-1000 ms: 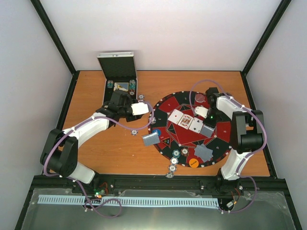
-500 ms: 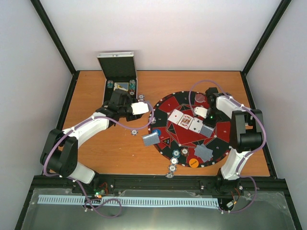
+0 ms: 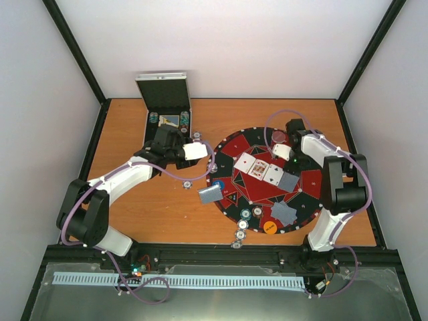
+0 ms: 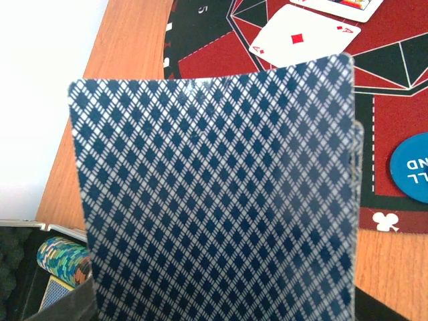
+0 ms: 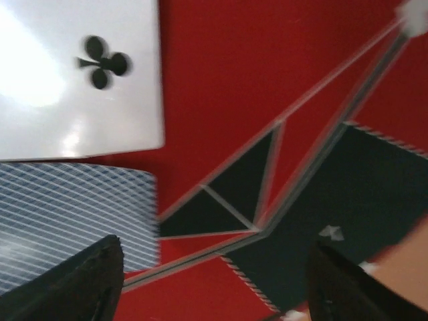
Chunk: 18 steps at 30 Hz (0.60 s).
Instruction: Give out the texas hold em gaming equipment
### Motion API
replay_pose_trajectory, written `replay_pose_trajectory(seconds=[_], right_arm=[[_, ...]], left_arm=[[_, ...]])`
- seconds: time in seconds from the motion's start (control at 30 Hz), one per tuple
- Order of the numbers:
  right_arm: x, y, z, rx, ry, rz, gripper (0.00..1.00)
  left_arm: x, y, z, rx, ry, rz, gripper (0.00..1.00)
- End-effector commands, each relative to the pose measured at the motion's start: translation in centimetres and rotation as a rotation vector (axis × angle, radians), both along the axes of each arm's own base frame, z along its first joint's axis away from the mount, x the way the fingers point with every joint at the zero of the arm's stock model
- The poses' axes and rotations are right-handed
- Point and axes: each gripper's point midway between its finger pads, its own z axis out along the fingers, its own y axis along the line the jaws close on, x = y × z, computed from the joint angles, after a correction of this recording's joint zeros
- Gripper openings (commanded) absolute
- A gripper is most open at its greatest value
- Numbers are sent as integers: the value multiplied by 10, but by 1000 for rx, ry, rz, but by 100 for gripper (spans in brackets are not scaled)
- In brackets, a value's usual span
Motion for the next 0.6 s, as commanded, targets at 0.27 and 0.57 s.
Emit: replay_pose_trajectory(seconds=[0.27, 0.57], right_arm=[[76, 109, 245, 965, -725, -230, 100], [15, 258, 260, 1473, -274, -149, 97]], left_arm=[[16, -6, 25, -32, -76, -13, 53], [20, -6, 29, -36, -96, 1, 53]])
